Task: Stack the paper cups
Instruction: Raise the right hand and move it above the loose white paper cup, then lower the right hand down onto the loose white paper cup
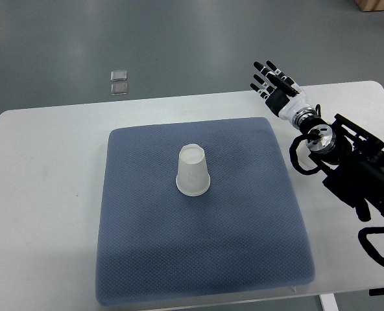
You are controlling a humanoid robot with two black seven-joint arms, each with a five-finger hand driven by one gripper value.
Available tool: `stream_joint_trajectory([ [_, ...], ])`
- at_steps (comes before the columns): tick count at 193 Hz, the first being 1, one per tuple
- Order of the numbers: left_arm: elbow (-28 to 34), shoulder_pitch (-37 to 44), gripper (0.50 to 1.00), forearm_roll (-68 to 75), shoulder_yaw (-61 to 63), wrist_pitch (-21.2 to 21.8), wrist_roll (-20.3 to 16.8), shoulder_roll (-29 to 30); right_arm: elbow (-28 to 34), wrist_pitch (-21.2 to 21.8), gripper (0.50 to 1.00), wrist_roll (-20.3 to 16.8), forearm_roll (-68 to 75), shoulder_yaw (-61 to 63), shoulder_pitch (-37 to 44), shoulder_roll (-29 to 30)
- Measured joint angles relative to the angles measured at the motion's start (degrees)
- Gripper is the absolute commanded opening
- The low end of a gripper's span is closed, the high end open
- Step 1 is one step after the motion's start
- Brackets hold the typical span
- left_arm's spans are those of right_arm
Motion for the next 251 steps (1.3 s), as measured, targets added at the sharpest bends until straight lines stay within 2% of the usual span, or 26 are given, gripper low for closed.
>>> stream_joint_trajectory([
  [115, -0.34, -0.21, 1.0, 0.28, -0.3, 0.0, 0.0, 0.0, 1.22, 1.61, 0.926, -0.4, -4.11, -3.23, 0.47, -0.88],
  [134, -0.35, -0.26, 1.0, 0.28, -0.42, 0.0, 0.0, 0.0, 1.91, 1.51, 0.926, -0.63, -8.08, -5.85, 1.9, -2.41],
  [154, -0.35, -0.26, 1.0, 0.28, -0.44, 0.0, 0.0, 0.0, 2.37, 0.62, 0.926, -2.53, -13.44, -9.7, 4.88, -6.09],
  [179, -0.35, -0.29, 1.0, 0.28, -0.44, 0.0, 0.0, 0.0, 6.18, 2.21, 0.926, -5.92, -19.52, -20.34, 11.13, -15.27],
  [208, -0.58, -0.42, 1.0, 0.48, -0.45, -0.1, -0.05, 0.0, 12.17, 9.78, 0.926, -7.74, -24.17, -44.83, 24.88, -26.29],
  [224, -1.23, -0.6, 1.0, 0.53, -0.45, -0.21, -0.07, 0.0, 16.53, 13.32, 0.926, -7.88, -27.94, -58.79, 34.09, -30.1],
  [251, -1.75, -0.98, 1.0, 0.55, -0.46, -0.71, -0.08, 0.0, 25.14, 17.86, 0.926, -7.94, -37.05, -77.92, 49.24, -32.52],
])
